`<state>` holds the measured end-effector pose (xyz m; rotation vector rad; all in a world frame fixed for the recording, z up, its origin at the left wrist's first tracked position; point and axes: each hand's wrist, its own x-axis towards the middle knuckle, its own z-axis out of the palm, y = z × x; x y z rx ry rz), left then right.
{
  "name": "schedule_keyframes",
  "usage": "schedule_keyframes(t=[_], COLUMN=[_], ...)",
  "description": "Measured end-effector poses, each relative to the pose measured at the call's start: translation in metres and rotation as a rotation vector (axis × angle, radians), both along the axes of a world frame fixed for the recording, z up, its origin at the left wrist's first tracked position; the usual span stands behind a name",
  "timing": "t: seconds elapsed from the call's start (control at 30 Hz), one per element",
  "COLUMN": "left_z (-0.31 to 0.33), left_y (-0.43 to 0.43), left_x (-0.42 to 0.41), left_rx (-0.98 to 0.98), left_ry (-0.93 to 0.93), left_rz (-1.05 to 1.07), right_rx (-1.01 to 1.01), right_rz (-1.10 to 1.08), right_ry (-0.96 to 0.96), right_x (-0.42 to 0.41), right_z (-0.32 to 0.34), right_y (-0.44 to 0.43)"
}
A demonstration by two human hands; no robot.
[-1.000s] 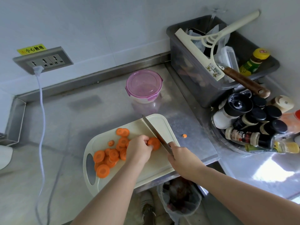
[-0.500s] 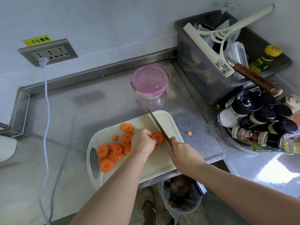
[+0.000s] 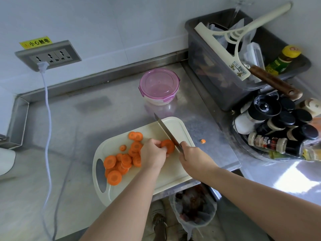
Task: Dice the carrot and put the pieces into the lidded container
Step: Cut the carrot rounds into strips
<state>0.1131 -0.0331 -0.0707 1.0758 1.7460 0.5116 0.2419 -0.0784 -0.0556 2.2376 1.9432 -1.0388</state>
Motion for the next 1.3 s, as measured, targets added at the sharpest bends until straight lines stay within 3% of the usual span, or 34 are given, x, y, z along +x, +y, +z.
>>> schedule_keyframes(t=[0.2,0.53,0.77,1.3], left_z=[-0.005,-0.002,0.010,0.012], left_y=[0.001,0.003,0.016,0.011], left_x=[0.000,0.003,-0.004,0.003], left_rx=[0.047,0.001,-0.046,0.007], left_ry=[0.055,0.083,0.161,0.135], left_rz=[-0.029,-0.035,-0.235,-0.188], right_rx=[0.037,-0.012,0.076,0.070], right_rz=[0.024,-0.096,-0.062,-0.002], right_ry=[-0.059,0.031,-0.064,-0.197], right_x=[-0.005,-0.016,0.001,-0.018], right_z=[0.000,0.000,0.024,0.022], right_y=[0.002,0.001,0.005,-0.017])
